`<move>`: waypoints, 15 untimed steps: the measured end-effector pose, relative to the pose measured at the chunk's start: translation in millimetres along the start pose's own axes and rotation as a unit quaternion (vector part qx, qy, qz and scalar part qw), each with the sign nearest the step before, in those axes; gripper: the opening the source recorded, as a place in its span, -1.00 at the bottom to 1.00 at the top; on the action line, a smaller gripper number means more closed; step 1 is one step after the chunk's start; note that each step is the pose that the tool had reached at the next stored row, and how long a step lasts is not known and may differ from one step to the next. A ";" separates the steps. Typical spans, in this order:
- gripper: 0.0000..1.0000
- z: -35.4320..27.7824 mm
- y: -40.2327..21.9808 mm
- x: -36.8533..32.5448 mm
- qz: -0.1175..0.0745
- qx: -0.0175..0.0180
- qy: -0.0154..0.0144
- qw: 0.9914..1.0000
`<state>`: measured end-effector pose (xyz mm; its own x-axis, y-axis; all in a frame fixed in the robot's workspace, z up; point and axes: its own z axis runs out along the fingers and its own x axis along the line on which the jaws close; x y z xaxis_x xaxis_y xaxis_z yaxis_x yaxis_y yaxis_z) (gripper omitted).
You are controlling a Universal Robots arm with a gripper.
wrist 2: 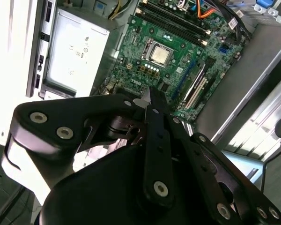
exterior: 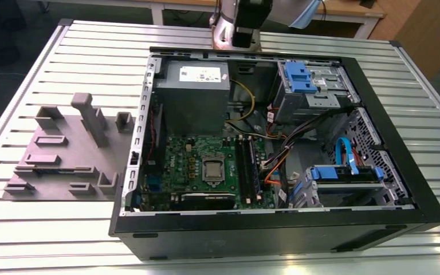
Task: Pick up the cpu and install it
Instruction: 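Close the cpu cover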
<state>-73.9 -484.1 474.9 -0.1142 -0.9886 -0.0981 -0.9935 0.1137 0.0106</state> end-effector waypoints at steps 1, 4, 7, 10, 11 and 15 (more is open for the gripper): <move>-0.80 1.8 0.0 0.2 0.000 0.000 -0.001 1.000; -0.80 7.2 -0.1 0.7 0.000 0.000 -0.003 1.000; -0.80 12.7 -0.1 1.2 0.000 0.000 -0.004 1.000; -0.80 18.0 -0.2 1.8 0.000 -0.001 -0.006 1.000; -0.80 19.8 -0.2 1.9 0.000 -0.001 -0.006 1.000; -0.80 27.1 -0.3 2.7 0.000 -0.001 -0.009 1.000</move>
<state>-73.9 -484.0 447.6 -0.1142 -0.9867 -0.1154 -0.9935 0.1135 0.0125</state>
